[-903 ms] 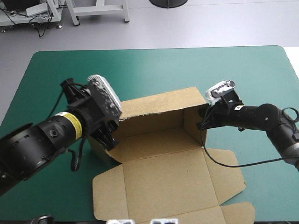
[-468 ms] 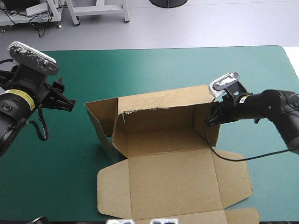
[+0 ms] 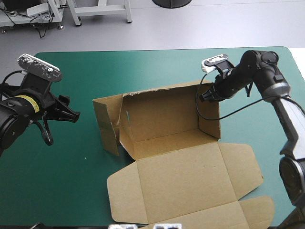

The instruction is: Fold the box

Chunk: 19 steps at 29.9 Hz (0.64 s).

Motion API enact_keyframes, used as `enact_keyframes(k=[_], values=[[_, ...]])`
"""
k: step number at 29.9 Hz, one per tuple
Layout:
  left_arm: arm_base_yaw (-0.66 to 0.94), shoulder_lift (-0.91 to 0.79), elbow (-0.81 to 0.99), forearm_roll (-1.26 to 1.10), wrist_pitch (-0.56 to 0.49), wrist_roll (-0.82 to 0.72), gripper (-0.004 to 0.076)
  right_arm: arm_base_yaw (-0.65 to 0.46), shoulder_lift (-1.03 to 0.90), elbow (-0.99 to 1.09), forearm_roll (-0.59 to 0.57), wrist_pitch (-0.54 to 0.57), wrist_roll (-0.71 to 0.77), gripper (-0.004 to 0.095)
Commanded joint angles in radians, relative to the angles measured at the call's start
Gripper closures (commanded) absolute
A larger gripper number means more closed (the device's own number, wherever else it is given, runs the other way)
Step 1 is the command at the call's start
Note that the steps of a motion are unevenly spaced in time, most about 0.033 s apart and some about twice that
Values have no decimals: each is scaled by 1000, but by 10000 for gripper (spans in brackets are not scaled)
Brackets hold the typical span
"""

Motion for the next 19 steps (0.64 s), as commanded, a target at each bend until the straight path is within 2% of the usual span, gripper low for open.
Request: enact_keyframes(k=[1, 9, 11, 13, 18, 19], values=[[2, -10, 4, 63, -51, -7, 304, 1, 87, -96, 40, 33, -15, 925], [2, -13, 28, 143, -53, -43, 304, 3, 303, -196, 68, 33, -27, 922], [2, -13, 28, 144, -58, -43, 304, 3, 311, -221, 83, 33, -55, 874], [2, -13, 29, 146, -63, -43, 304, 3, 311, -256, 83, 33, -59, 769], [2, -13, 29, 144, -71, -51, 304, 3, 275, -401, 83, 33, 17, 342], [2, -13, 29, 144, -73, -51, 304, 3, 261, -419, 83, 33, 41, 288]])
